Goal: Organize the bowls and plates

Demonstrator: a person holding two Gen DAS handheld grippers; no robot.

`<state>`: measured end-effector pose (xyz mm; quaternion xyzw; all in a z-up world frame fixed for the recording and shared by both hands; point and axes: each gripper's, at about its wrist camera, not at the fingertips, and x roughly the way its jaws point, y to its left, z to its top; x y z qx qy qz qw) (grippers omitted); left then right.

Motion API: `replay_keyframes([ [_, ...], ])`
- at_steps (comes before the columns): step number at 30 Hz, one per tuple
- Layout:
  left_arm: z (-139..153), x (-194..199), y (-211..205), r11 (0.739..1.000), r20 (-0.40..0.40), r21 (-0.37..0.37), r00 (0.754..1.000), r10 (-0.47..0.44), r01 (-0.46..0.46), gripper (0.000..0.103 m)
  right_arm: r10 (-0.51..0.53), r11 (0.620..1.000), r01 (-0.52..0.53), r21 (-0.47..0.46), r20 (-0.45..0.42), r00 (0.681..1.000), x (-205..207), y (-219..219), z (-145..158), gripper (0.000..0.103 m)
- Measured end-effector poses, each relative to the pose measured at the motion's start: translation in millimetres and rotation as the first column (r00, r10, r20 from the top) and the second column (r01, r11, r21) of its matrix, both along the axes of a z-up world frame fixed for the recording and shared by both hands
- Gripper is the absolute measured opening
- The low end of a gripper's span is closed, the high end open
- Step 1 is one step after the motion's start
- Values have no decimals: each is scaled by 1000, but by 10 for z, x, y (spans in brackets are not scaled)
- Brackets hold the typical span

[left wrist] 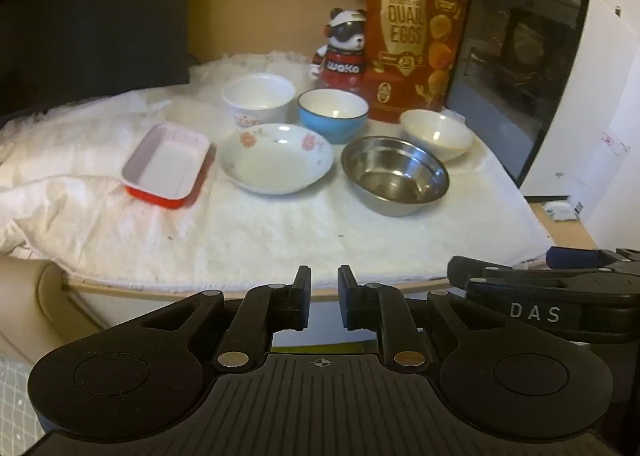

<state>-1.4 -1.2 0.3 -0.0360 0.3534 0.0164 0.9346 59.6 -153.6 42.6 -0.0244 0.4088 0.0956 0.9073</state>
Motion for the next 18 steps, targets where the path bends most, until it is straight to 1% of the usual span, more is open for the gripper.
replay_keyframes([
  [1, 2, -16, -11, 1000, 4, 0, 1000, -2, 2, 19, 2, 1000, -2, -1, 3, 1000, -6, 1, 3, 103],
  [2, -16, -33, 67, 999, 4, -30, 1000, 12, -12, 19, 2, 1000, -2, -3, 6, 1000, -15, 1, 6, 103],
  [3, -21, -53, 72, 999, 6, -29, 1000, 14, -14, 19, 2, 1000, -2, -5, 7, 1000, -25, 9, 2, 103],
  [4, -22, -4, 64, 999, -20, -29, 999, 29, -30, 19, 7, 1000, -7, -23, -3, 1000, -18, 70, -40, 103],
  [8, -26, -40, 84, 998, -19, -39, 999, 43, -43, 19, 16, 1000, -16, -12, -19, 1000, 36, 45, -17, 103],
  [9, 3, 9, 67, 998, -31, -42, 998, 55, -56, 19, 22, 1000, -22, -6, -20, 1000, 55, 14, -26, 103],
  [18, 3, 26, 40, 997, -37, -56, 998, 46, -48, 19, 25, 1000, -25, -15, -11, 1000, 52, 23, -7, 103],
])
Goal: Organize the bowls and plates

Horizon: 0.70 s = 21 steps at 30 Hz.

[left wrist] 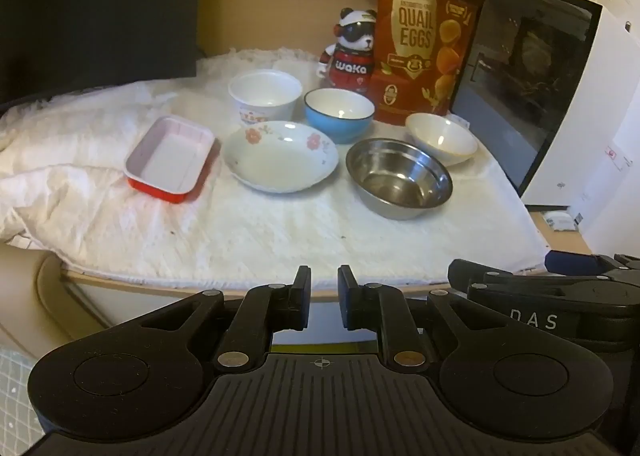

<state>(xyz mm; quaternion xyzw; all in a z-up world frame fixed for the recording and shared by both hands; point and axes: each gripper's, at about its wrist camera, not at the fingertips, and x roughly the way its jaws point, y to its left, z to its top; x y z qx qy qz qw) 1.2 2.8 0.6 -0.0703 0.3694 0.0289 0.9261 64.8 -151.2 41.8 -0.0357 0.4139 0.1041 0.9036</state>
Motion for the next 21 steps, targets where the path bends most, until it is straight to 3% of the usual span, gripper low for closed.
replay_keyframes([
  [21, 9, 30, 56, 1000, -11, 4, 1000, -3, 3, 19, 9, 1000, -9, 2, -1, 1000, 25, 31, 14, 103],
])
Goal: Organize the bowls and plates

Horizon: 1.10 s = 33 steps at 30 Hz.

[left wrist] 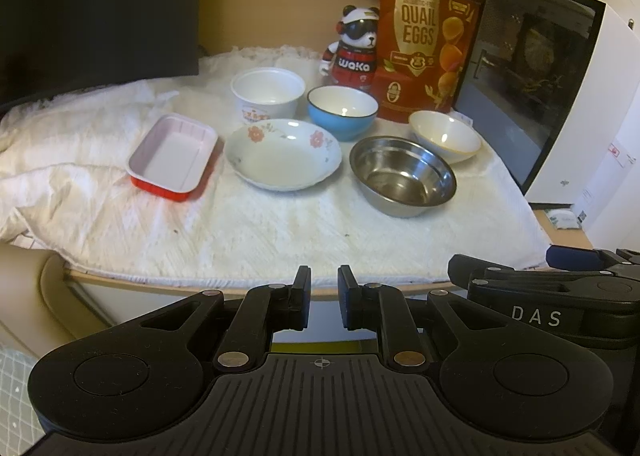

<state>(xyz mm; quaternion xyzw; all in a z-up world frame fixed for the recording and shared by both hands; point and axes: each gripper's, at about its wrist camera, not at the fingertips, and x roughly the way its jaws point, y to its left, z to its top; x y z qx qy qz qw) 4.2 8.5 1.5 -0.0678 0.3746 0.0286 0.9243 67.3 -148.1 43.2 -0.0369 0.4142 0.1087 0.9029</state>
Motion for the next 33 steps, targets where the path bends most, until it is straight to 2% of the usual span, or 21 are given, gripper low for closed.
replay_keyframes([
  [33, -30, 34, 16, 1000, -11, -1, 1000, 1, -1, 18, -2, 1000, 2, -1, -6, 1000, 33, -11, -22, 103],
])
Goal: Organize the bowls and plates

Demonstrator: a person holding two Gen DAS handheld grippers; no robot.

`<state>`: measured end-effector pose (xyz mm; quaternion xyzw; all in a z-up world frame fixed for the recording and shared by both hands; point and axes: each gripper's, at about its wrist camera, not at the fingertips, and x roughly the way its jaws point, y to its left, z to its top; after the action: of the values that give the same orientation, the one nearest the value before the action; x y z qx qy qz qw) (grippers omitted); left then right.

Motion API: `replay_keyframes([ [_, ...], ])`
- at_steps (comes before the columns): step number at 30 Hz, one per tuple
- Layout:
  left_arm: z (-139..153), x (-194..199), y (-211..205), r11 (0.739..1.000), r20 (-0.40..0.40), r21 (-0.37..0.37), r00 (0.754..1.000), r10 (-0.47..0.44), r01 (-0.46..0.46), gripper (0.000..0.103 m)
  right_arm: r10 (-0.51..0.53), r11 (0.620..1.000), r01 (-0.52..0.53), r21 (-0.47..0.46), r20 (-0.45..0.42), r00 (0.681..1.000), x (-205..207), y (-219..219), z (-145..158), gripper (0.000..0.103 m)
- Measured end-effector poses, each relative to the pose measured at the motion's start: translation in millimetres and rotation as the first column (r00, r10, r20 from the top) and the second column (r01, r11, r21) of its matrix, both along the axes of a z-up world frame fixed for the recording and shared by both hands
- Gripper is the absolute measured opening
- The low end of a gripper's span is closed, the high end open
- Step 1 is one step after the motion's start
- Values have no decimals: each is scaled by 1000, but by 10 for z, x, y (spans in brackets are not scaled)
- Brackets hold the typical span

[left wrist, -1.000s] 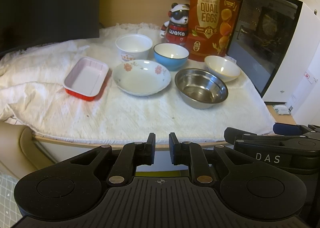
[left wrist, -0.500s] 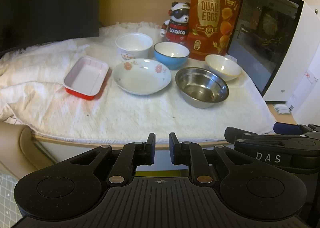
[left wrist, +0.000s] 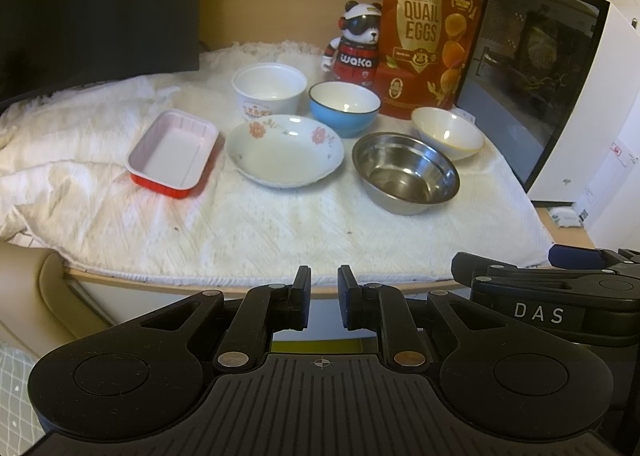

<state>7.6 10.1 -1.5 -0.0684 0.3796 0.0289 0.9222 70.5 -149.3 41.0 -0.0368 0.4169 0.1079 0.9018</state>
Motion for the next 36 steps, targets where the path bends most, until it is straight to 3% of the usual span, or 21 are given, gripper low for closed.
replay_keyframes([
  [23, -6, 58, 75, 1000, -2, -13, 1000, -27, 27, 19, -44, 999, 44, 11, 20, 999, -3, 113, -10, 103],
  [25, -26, 99, 141, 998, -2, -50, 999, -42, 42, 18, -46, 999, 45, 28, 46, 998, 4, 121, 13, 103],
  [27, -55, 197, 271, 985, 7, -153, 997, -74, 74, 18, -49, 998, 45, 50, 91, 995, 30, 95, 41, 103],
  [31, -168, 523, 426, 912, 46, -386, 991, -129, 137, 18, -56, 996, 45, 76, 158, 986, 264, -39, 24, 103],
  [33, -238, 726, 453, 881, 34, -449, 988, -153, 152, 18, -67, 995, 55, 85, 141, 988, 526, -117, -74, 103],
  [34, -255, 836, 439, 887, 27, -438, 988, -151, 148, 18, -60, 995, 52, 80, 112, 992, 682, -145, -133, 103],
  [36, -260, 1043, 361, 935, 25, -336, 993, -113, 115, 18, -16, 996, 10, 86, 67, 998, 965, -209, -253, 103],
])
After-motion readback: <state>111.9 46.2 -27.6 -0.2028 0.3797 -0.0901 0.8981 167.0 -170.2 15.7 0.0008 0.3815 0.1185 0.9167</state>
